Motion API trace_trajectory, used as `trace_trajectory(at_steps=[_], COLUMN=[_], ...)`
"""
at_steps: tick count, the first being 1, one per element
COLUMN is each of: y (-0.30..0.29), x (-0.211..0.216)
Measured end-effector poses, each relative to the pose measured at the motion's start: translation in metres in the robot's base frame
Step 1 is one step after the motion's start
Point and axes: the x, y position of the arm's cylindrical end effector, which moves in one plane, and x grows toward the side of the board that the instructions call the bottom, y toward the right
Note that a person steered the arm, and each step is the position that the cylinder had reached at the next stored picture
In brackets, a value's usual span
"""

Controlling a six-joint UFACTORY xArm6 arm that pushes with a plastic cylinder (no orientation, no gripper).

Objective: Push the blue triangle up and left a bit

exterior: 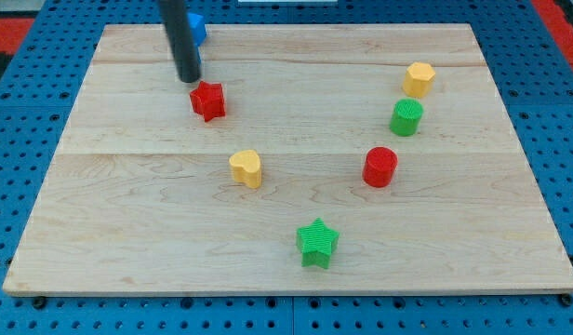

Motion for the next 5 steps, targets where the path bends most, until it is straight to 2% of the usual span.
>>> trace_trajectory(at_steps=[1,4,5], y=[0.018,-0.063,-0.037], x=[-0.014,-0.067,-0.066])
